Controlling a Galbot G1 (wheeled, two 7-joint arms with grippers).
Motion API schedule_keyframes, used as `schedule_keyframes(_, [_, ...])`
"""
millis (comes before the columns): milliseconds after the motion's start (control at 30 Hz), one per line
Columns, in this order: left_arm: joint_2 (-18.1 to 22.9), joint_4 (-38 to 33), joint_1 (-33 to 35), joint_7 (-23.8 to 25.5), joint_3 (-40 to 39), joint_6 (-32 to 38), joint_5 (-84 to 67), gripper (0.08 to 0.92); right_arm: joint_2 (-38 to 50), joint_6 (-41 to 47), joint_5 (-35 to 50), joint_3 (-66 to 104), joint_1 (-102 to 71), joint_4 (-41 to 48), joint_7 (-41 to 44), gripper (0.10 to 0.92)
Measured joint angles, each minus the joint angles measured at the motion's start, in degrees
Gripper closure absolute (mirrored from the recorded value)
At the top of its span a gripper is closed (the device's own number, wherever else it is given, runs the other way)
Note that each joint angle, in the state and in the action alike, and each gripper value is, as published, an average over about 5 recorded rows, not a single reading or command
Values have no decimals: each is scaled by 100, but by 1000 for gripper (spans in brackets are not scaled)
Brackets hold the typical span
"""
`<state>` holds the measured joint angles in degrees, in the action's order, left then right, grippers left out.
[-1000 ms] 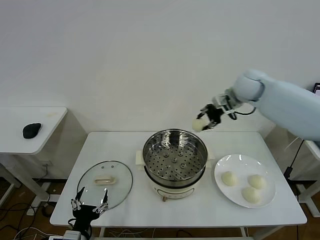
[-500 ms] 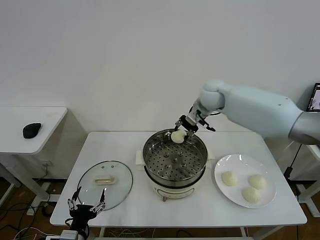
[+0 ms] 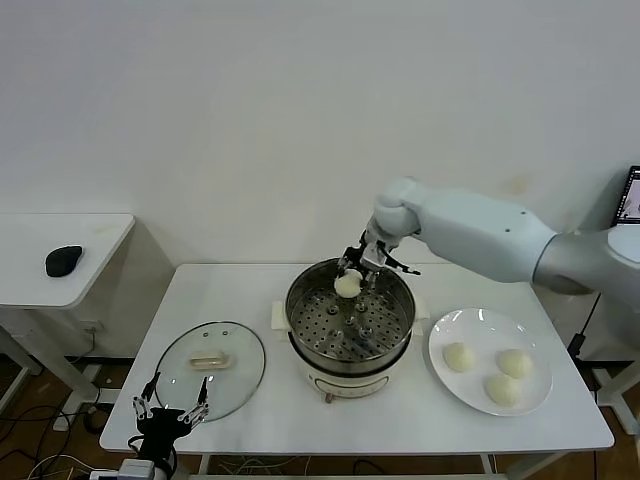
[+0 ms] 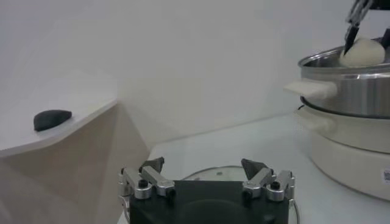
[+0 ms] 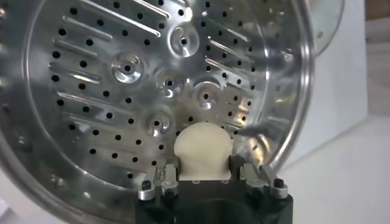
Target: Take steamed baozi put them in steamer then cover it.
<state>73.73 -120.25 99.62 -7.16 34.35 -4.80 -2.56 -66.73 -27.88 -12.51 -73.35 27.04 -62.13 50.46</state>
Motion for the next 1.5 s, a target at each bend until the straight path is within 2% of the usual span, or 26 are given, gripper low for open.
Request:
schedule_keyframes(133, [40, -27, 4, -6, 0, 2, 21, 177, -82, -162, -223, 40, -93, 108, -122, 477])
schedule_keyframes(400, [56, -113, 55, -23, 8, 7, 57, 177, -57, -257, -379, 63, -60, 90, -213, 260])
schedule_keyframes(500, [31, -170, 89, -26, 39, 5, 60, 177, 71, -65, -188, 34, 92, -91, -113, 213])
schedule_keyframes(800, [-11, -346, 117, -22, 70, 2, 14, 177, 966, 1469, 1060, -239, 889, -1136, 395, 203])
schedule_keyframes(1067, [-52, -341, 75, 26, -20, 80, -240, 177, 2315, 2929, 1934, -426, 1307, -2202, 596, 203])
schedule_keyframes(1500, [-125, -202, 59, 52, -53, 307, -475, 177, 4450, 3854, 2076, -168, 741, -3224, 661, 203])
